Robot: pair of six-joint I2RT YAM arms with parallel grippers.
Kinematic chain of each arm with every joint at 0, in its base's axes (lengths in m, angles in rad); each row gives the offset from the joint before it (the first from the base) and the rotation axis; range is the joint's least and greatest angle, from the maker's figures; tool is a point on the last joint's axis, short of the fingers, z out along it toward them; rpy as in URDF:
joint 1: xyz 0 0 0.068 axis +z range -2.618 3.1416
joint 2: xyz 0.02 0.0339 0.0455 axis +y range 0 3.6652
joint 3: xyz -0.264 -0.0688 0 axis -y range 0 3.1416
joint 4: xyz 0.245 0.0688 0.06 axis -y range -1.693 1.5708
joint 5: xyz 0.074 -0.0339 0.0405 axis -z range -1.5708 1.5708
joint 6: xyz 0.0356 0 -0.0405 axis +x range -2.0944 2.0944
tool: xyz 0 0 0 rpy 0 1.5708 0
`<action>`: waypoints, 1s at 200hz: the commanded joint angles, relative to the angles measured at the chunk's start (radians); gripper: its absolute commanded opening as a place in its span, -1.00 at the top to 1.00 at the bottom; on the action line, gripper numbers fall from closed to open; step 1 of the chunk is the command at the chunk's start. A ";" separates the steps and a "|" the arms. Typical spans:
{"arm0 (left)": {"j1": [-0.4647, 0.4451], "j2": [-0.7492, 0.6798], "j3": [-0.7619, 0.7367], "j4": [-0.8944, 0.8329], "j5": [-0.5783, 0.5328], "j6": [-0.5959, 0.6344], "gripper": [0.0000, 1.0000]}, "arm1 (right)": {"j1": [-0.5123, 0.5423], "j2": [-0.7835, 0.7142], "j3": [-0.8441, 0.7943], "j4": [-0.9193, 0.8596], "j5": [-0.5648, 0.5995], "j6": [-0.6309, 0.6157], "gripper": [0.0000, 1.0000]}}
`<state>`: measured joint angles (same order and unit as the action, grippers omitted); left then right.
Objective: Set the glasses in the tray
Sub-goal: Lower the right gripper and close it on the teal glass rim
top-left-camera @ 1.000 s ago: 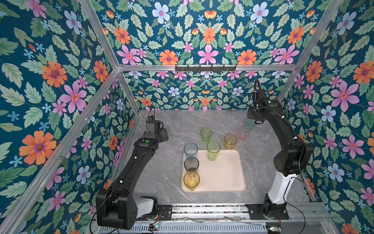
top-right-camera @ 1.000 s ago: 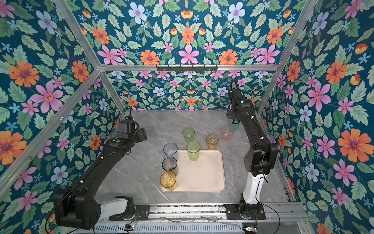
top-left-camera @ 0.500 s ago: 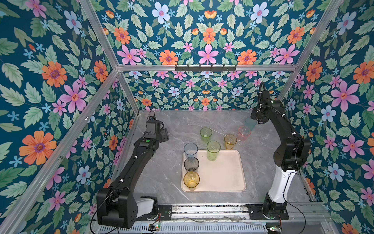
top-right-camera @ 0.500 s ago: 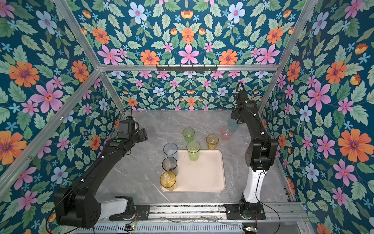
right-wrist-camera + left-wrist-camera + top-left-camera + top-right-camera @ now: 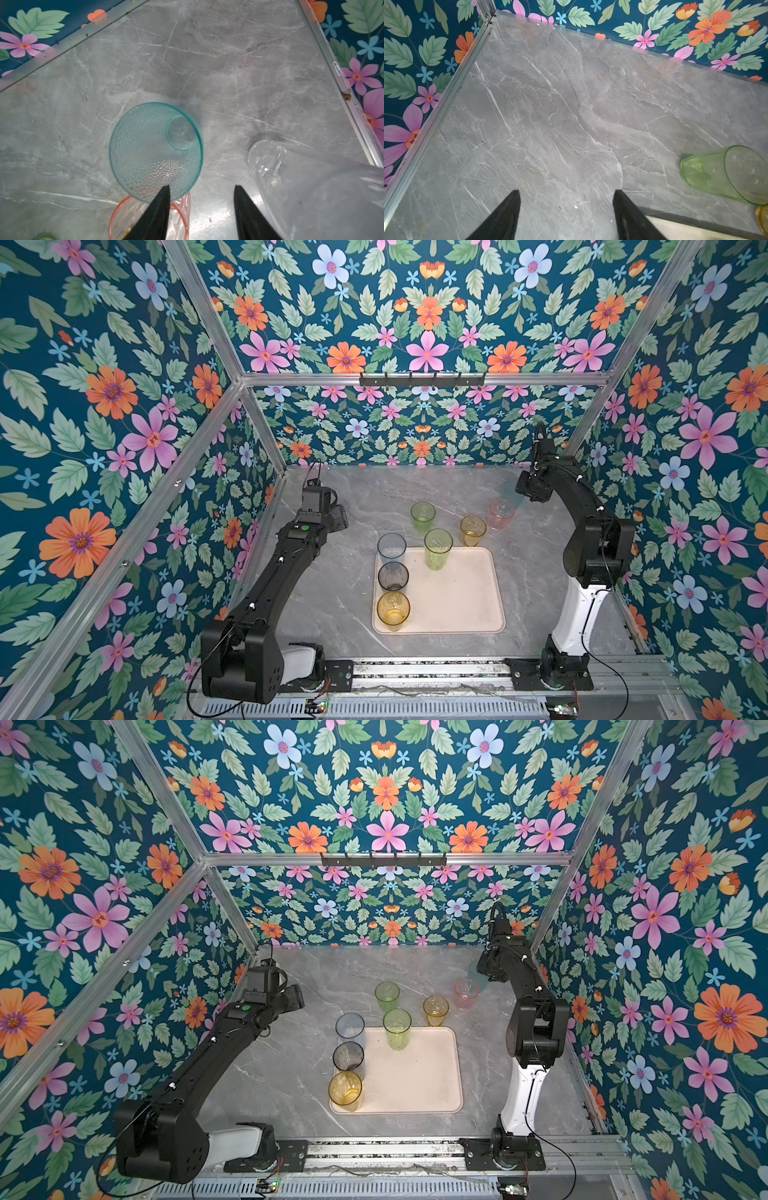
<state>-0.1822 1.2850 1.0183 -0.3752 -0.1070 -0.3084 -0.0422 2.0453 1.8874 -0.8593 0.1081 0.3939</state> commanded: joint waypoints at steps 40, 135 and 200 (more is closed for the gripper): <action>0.001 0.004 0.005 -0.001 -0.002 0.010 -0.46 | -0.005 0.029 0.008 0.007 -0.008 0.005 -0.03; 0.001 0.005 0.005 -0.002 -0.011 0.010 -0.47 | -0.007 0.127 0.085 -0.032 -0.015 -0.012 0.10; 0.001 -0.003 0.000 0.006 -0.008 0.010 -0.47 | -0.007 0.150 0.120 -0.055 -0.006 -0.027 0.33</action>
<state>-0.1822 1.2850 1.0176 -0.3752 -0.1085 -0.3084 -0.0494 2.1929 1.9999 -0.8806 0.0952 0.3809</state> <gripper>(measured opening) 0.733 0.351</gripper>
